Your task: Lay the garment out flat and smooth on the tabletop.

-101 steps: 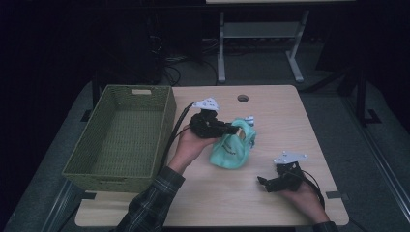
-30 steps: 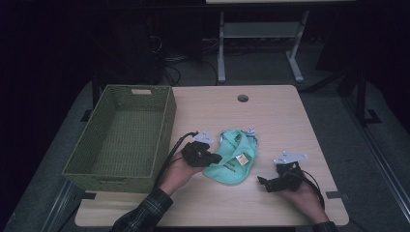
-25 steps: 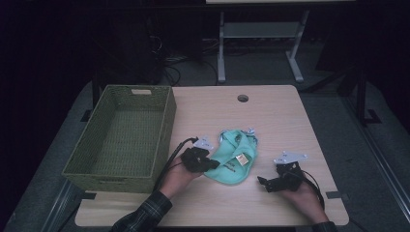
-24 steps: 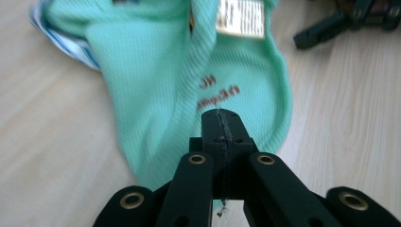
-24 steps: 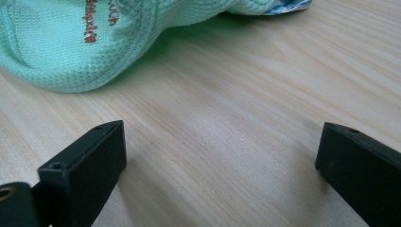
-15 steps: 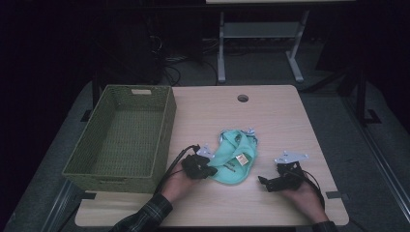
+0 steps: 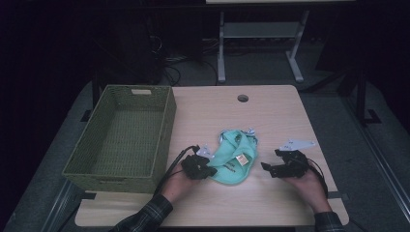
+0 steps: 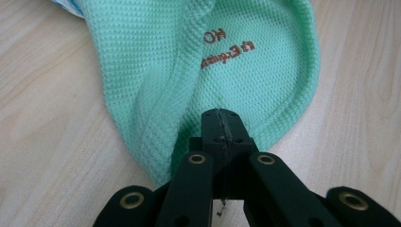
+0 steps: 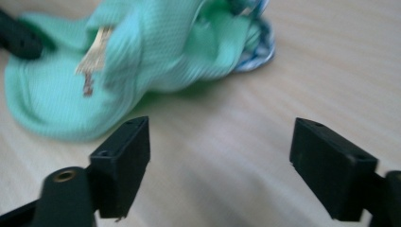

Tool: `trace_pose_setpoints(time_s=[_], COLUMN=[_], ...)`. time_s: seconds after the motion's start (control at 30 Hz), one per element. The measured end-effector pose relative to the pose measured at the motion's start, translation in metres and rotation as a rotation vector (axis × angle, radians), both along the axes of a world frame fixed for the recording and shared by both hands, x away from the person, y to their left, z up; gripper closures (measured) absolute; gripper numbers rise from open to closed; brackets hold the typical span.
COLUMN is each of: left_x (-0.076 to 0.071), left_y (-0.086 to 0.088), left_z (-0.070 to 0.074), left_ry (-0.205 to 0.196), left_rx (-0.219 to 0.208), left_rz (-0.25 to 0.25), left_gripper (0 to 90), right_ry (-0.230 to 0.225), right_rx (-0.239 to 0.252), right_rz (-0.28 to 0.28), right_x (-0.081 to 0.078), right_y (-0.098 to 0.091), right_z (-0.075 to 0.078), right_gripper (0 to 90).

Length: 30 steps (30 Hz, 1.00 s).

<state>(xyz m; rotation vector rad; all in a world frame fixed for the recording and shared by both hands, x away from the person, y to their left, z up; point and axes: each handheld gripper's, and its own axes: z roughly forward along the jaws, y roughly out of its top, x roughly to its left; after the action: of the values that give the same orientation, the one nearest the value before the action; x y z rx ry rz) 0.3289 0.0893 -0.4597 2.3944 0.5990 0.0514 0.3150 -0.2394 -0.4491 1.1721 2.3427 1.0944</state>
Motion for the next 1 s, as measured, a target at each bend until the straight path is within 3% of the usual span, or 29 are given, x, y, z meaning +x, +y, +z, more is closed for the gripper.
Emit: trace_pose_setpoints(time_s=[0.2,0.5,1.0], left_x=[-0.001,0.0,0.0], left_y=[-0.001,-0.001,-0.001], left_z=[0.001,0.001,0.001], left_ry=[-0.007,-0.003,-0.001], left_rx=[0.015,0.011,0.008], left_rz=[-0.001,0.002,0.0], left_gripper=[89.7,89.7,89.7], right_ry=[-0.009,0.003,0.069], right_rx=[0.039,0.046,0.082], right_rz=[-0.012,-0.01,-0.003], right_x=[0.023,0.051,0.086], right_y=[-0.005,0.001,0.016], right_z=[0.01,0.01,-0.004], right_gripper=[39.0,52.6,57.4])
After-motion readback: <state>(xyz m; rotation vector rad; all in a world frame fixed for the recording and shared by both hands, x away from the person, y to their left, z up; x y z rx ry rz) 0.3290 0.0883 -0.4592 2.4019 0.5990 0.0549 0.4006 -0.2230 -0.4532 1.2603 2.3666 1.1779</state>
